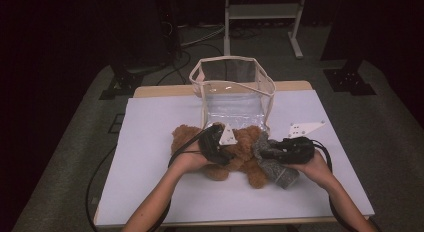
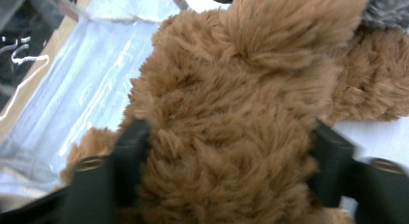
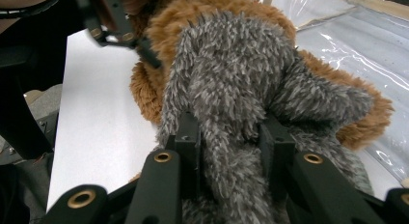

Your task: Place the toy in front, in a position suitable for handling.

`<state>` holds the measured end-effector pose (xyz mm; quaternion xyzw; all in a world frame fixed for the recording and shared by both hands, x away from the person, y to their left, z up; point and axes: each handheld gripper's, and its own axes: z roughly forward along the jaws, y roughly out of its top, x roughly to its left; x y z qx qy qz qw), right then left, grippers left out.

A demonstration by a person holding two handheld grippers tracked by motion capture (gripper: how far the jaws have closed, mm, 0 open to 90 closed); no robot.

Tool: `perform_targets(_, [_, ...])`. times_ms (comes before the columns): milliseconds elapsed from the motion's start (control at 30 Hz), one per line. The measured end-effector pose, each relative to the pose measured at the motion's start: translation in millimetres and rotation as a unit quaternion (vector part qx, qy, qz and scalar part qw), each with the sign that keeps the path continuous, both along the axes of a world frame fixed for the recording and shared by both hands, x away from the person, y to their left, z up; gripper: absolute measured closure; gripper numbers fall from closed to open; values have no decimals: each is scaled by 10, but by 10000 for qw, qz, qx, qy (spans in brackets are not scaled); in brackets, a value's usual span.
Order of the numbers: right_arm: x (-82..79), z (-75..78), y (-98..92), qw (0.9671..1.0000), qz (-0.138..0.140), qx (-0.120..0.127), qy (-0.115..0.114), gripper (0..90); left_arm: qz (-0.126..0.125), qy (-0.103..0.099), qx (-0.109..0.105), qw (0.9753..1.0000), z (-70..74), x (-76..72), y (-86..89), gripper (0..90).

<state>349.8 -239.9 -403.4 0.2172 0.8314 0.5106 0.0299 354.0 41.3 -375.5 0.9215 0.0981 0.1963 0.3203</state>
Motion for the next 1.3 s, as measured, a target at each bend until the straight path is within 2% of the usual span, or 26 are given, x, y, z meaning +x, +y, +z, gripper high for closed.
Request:
perform_targets(67, [0,9,14,10000,12,-16,-18,661,-34,129,-173,9998,47,-9,36,453])
perform_targets(100, [7,23,26,10000,22,-15,-37,661,-52,220,-348,9991,76,-17,64,507])
perform_targets(133, [7,23,26,10000,22,-15,-37,661,-116,264,-431,9987,111,-26,92,507])
perform_targets(167, [16,45,64,10000,41,-4,-74,662,-202,348,-640,9971,174,-58,127,535])
perform_targets(300, [0,117,192,9996,199,10,-188,663,-286,358,-622,9970,228,-136,131,541])
perform_targets(433, [-52,158,227,9992,349,67,-200,665,-388,457,-689,9958,249,-193,162,549])
perform_targets(500, [-122,200,243,9988,423,64,-241,665,-480,486,-730,9950,259,-258,163,557])
perform_targets(567, [-179,247,254,9983,506,65,-285,665,-606,580,-872,9927,268,-338,163,558])
perform_targets(633, [-258,316,265,9976,576,44,-381,665,-676,606,-892,9919,280,-389,155,560])
perform_targets(767, [-315,344,272,9973,558,-108,-466,664,-638,443,-766,9940,245,-423,109,533])
perform_targets(833, [-293,292,249,9981,469,-90,-400,663,-639,251,-726,9950,221,-412,91,454])
perform_targets(900, [-250,233,193,9988,372,-10,-320,662,-681,188,-673,9952,213,-390,76,342])
perform_targets(967, [-213,201,135,9993,286,77,-243,662,-656,82,-534,9964,191,-356,47,232])
perform_targets(1067, [-153,157,53,9996,160,143,-170,662,-613,82,-324,9976,138,-295,6,113])
perform_targets(1133, [-126,123,12,9998,104,147,-130,661,-629,125,-206,9977,85,-265,-36,71])
perform_targets(1233, [-109,66,-24,9998,49,166,-67,661,-623,76,-39,9980,46,-259,-127,29])
perform_targets(1300, [-99,27,-40,9998,22,197,-18,661,-670,-32,278,9974,16,-252,-218,18])
